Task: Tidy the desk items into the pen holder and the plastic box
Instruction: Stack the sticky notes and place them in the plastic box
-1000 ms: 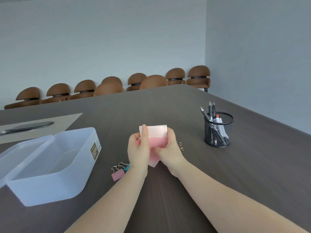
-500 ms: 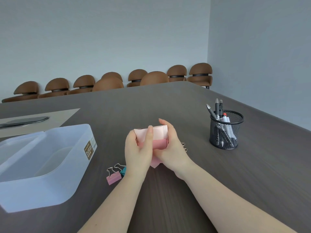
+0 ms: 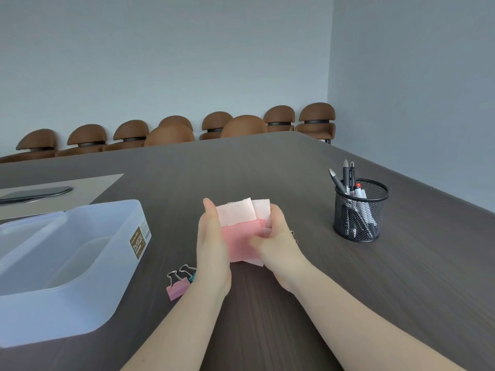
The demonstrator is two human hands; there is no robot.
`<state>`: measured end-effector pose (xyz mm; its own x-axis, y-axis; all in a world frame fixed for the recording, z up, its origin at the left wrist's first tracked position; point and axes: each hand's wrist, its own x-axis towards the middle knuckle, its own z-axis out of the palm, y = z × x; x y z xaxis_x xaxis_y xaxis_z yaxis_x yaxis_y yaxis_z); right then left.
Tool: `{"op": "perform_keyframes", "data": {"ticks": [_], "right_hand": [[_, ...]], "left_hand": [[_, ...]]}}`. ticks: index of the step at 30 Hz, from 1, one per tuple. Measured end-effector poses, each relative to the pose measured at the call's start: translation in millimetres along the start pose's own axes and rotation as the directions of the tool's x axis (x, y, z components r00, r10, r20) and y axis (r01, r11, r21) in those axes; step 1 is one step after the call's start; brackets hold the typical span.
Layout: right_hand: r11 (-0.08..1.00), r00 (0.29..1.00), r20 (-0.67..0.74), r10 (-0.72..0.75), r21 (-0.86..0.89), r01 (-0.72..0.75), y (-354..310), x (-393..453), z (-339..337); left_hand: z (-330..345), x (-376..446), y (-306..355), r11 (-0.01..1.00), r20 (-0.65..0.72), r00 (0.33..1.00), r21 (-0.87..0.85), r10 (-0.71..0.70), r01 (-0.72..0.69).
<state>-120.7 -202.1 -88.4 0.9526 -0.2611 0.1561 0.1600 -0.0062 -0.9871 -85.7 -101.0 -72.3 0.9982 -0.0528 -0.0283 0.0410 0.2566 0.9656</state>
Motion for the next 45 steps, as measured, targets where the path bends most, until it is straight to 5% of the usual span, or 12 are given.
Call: {"op": "perform_keyframes", "data": {"ticks": [8,19,36,45], "right_hand": [[0.995,0.999,-0.006,-0.043,-0.086,0.042,-2.5,-7.7,10.2],[0.976,0.989,-0.143,0.024,0.217,0.008,-19.5,-16.8,15.6],[0.99,0.918,-0.389,0.083,0.14,-0.03,-8.9,-3.2,15.4],[0.986,0.936,-0.336,0.11,0.158,-0.06,-9.3,-3.2,24.7]], "left_hand": [[0.4,-5.5,-2.7,0.952,-0.089,0.948,0.022,0.307,-0.306],[7.4,-2.7,-11.4,0.944,-0.064,0.953,0.174,0.296,-0.281],[8.7,2.0,-15.3,0.982,-0.104,0.983,0.128,0.15,-0.136],[13.7,-1.5,-15.0,0.976,-0.083,0.987,0.18,0.138,-0.122]]}}
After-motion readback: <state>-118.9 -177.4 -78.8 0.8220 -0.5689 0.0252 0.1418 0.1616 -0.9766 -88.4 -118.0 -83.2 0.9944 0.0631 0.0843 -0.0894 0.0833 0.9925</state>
